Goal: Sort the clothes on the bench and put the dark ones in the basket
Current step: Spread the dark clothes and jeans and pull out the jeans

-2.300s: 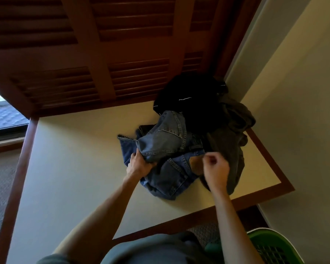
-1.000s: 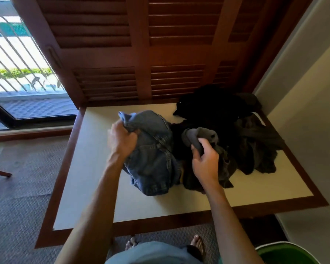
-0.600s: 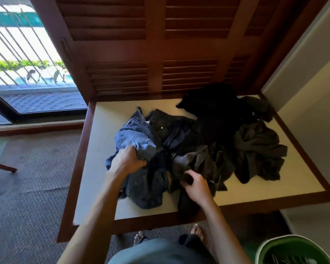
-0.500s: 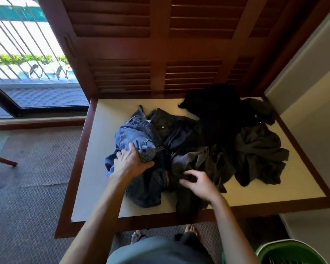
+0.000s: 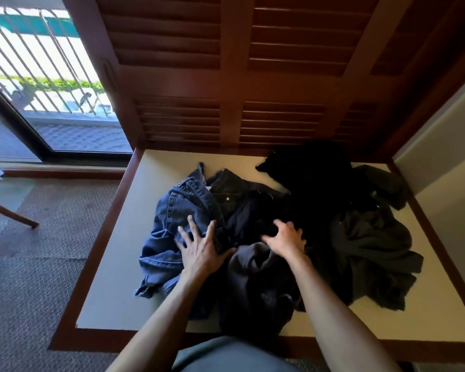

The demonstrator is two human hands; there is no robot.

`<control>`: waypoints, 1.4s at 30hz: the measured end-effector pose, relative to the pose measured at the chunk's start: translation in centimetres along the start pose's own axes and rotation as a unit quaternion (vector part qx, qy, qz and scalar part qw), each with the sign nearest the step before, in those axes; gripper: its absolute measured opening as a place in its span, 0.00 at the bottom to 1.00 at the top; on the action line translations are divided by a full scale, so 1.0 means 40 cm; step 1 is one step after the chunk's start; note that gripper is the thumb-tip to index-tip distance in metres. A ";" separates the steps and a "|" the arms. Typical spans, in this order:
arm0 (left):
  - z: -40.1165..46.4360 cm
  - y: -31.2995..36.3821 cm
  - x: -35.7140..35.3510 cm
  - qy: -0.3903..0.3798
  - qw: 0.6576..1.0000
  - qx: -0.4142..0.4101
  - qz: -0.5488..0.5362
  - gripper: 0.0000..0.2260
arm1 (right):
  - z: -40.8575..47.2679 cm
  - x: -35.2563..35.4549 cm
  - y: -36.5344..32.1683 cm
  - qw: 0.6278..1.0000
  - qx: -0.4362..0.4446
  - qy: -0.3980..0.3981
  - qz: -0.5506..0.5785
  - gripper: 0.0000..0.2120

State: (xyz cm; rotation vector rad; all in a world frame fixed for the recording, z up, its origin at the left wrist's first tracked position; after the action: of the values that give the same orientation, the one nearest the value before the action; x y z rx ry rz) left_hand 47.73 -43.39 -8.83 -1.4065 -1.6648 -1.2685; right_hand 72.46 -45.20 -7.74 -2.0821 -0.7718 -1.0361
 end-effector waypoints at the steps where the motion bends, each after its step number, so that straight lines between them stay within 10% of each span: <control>1: 0.009 -0.004 0.001 0.011 1.000 0.015 -0.010 0.46 | 0.019 -0.001 -0.003 1.000 0.008 0.005 0.007 0.29; 6: 0.056 -0.033 0.026 0.073 0.993 0.088 -0.043 0.39 | 0.152 0.149 0.023 0.979 0.003 0.038 0.201 0.10; 18: 0.012 -0.325 0.116 0.225 0.932 0.254 -0.124 0.29 | 0.230 0.492 0.184 0.767 -0.116 0.389 0.497 0.20; 25: 0.043 -0.277 0.121 0.188 0.960 0.207 0.018 0.34 | 0.197 0.332 0.145 0.884 -0.076 0.213 0.408 0.40; 30: 0.066 0.054 0.132 0.160 0.976 -0.078 -0.124 0.31 | 0.114 0.109 0.076 0.965 -0.047 0.091 0.240 0.28; 36: 0.040 0.374 -0.080 -0.150 0.963 -0.208 -0.078 0.57 | 0.085 0.120 0.036 0.962 0.044 0.014 0.270 0.19; 42: 0.051 0.371 -0.189 -0.110 0.982 -0.151 0.003 0.53 | 0.131 0.262 0.166 0.968 0.102 0.103 0.207 0.07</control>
State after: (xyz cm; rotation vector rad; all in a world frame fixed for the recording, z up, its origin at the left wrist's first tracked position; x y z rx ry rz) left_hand 64.11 -44.71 -12.17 -1.7870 -1.6569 -1.4526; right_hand 85.01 -42.93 -3.38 -1.8189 -0.3035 -0.8794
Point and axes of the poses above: each hand's wrist, its own z-axis towards the middle knuckle, its own x-axis out of the back of the hand, y = z × x, the point moved 7 cm from there along z, towards the middle knuckle, and after that the axes turned 2 degrees about -x, right-handed, at the moved point
